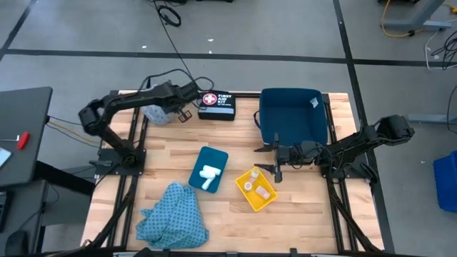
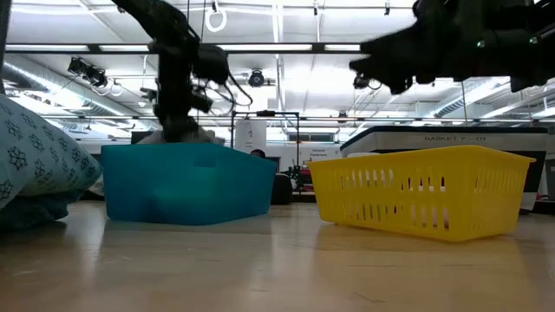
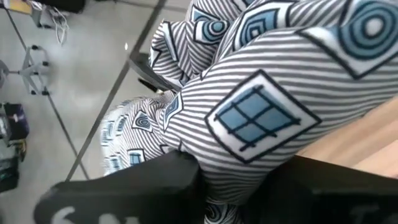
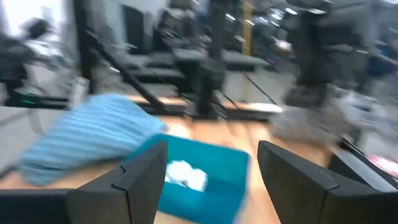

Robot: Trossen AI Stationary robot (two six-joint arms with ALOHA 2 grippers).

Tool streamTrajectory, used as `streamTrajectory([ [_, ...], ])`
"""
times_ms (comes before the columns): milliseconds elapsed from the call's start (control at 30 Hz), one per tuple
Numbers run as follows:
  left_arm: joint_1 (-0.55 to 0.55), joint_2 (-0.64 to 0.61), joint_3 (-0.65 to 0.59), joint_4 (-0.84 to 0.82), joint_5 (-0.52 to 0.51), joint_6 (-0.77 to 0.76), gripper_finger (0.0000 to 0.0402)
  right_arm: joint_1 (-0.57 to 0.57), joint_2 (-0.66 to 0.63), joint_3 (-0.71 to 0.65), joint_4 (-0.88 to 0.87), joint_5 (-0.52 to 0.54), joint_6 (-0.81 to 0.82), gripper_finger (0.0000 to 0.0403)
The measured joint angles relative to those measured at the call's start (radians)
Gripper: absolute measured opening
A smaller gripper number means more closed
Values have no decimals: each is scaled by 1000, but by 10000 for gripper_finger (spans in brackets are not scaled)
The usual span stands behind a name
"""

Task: Pick & place medical supplies in basket/bin
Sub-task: Put the gray patient gown into the blue laundry bin

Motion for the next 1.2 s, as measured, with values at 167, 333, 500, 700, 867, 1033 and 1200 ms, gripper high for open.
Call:
streamTrajectory([
  [167,-5,-58,1,-3,7,-6,46,1,-92,0,-41,-85,-9,258],
  [333,-5,-55,1,-14,8,1,46,1,-337,0,-364,-52,-13,258],
  [500,-5,-54,1,-14,6,27,46,1,-629,0,-640,-33,11,258],
  [700,-5,-54,1,-12,-18,50,46,1,-886,-10,-901,27,85,258],
  [867,-4,-56,65,-15,-58,96,46,1,-1021,-109,-888,28,124,258],
  [1033,-9,-56,204,-6,-58,161,46,1,-1105,-201,-863,48,143,258],
  [1200,-62,-57,334,55,-21,237,46,1,-1152,-227,-854,42,114,258],
])
